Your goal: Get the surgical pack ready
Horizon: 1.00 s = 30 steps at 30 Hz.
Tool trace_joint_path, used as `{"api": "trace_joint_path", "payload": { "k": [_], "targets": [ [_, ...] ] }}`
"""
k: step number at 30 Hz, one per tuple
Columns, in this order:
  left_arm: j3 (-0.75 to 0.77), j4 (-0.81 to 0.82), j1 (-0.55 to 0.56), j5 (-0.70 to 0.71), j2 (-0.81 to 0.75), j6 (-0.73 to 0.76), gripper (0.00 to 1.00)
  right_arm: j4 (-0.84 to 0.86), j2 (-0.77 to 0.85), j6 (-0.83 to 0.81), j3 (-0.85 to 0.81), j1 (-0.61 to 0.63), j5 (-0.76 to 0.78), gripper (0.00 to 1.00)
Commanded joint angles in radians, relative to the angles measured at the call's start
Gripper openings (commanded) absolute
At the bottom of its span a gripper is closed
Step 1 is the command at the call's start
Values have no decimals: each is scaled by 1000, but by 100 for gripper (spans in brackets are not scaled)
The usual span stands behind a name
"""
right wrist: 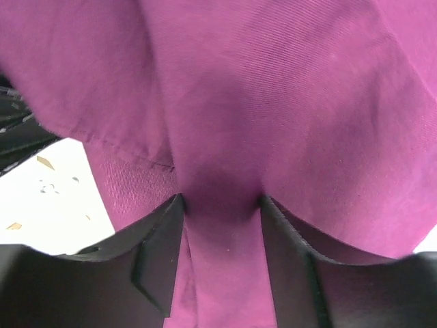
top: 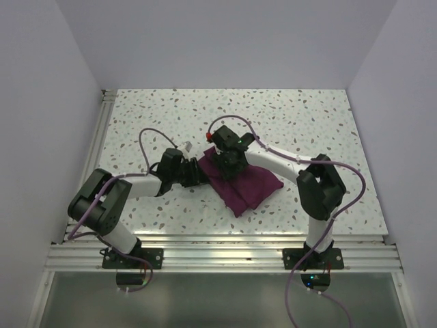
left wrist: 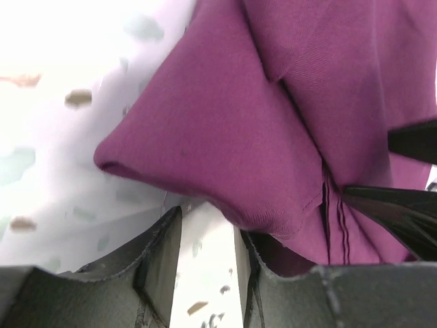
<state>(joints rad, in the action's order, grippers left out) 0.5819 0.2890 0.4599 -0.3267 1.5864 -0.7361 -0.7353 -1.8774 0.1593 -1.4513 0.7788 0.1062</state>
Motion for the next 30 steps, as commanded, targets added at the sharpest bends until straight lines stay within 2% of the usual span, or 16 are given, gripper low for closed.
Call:
{"api": "trace_joint_path", "payload": {
  "k": [1, 6, 10, 11, 12, 17, 21, 22, 28, 30],
  "targets": [
    [84, 21, -3, 26, 27, 37, 39, -7, -11, -12, -57, 2, 44, 48],
    [107, -7, -6, 63, 18, 58, 39, -10, -37, -14, -67, 2, 128, 40],
    [95, -14, -7, 61, 3, 60, 39, 11, -29, -3, -50, 4, 124, 14],
    [76, -11, -4, 57, -8, 52, 39, 17, -23, -3, -47, 1, 109, 3],
    [62, 8, -3, 49, -12, 46, 39, 19, -11, -1, -47, 0, 69, 0],
    [-72, 122, 6, 14, -63, -25, 39, 30, 38, 6, -47, -24, -78, 0],
    [-148, 190, 22, 17, -88, -75, 37, 40, 76, 17, -47, -96, -261, 0],
    [-163, 199, 28, 18, -86, -81, 37, 56, 87, 23, -41, -114, -366, 0],
    [-153, 280, 57, 5, -22, -129, 36, 126, 81, 63, 18, -243, -753, 0],
    [-136, 294, 63, 3, 6, -134, 36, 161, 72, 86, 38, -260, -824, 0]
  ]
}}
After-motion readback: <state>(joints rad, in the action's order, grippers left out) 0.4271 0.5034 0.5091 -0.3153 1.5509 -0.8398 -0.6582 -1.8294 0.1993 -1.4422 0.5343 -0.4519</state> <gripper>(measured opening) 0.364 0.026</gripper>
